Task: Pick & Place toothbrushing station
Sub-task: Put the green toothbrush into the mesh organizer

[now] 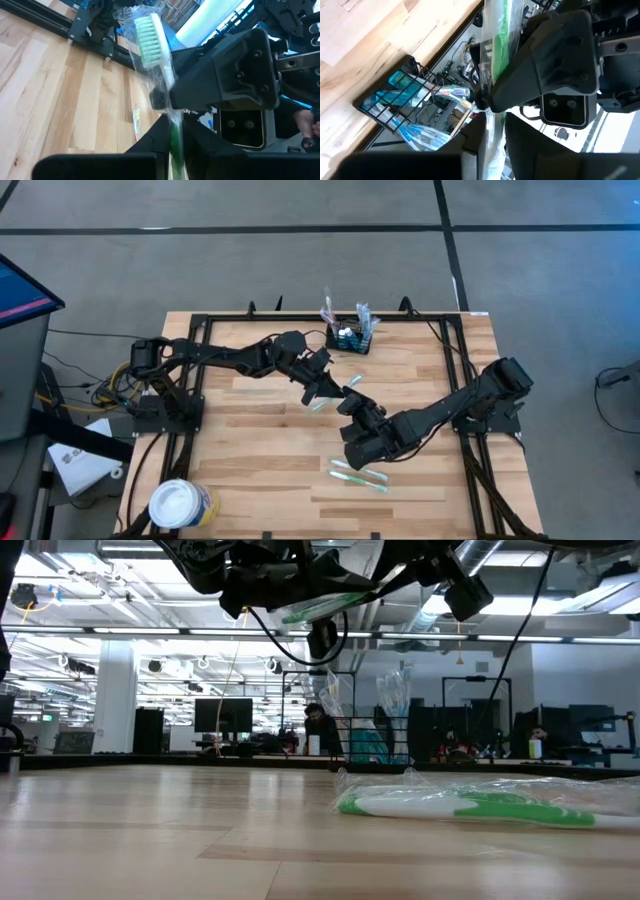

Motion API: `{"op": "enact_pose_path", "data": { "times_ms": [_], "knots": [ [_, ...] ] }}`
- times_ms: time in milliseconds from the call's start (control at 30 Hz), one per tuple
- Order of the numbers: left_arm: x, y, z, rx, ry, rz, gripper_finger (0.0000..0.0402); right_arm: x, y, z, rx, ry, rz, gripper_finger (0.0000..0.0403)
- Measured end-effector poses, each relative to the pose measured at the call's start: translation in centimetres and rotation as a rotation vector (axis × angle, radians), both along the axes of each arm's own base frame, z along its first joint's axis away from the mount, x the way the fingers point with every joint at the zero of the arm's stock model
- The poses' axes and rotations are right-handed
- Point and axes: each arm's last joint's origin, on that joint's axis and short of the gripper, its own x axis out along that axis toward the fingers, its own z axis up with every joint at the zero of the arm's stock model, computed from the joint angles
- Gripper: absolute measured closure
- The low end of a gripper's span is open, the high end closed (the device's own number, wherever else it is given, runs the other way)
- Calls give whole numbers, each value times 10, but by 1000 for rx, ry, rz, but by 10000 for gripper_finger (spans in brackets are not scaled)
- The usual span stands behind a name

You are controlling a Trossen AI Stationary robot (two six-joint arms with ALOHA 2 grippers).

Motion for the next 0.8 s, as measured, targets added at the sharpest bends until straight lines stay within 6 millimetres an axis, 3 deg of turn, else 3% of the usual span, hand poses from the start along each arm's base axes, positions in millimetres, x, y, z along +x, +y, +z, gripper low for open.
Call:
{"op": "enact_pose_path", "data": {
  "times_ms": [467, 800],
  "knots": [
    [0, 6, 0, 40, -7, 52, 385, -9, 16, 2, 77, -102, 18, 275],
    [-2, 19, 0, 110, -32, 117, 385, -33, 4, 25, 484, -351, -92, 264]
  ]
}}
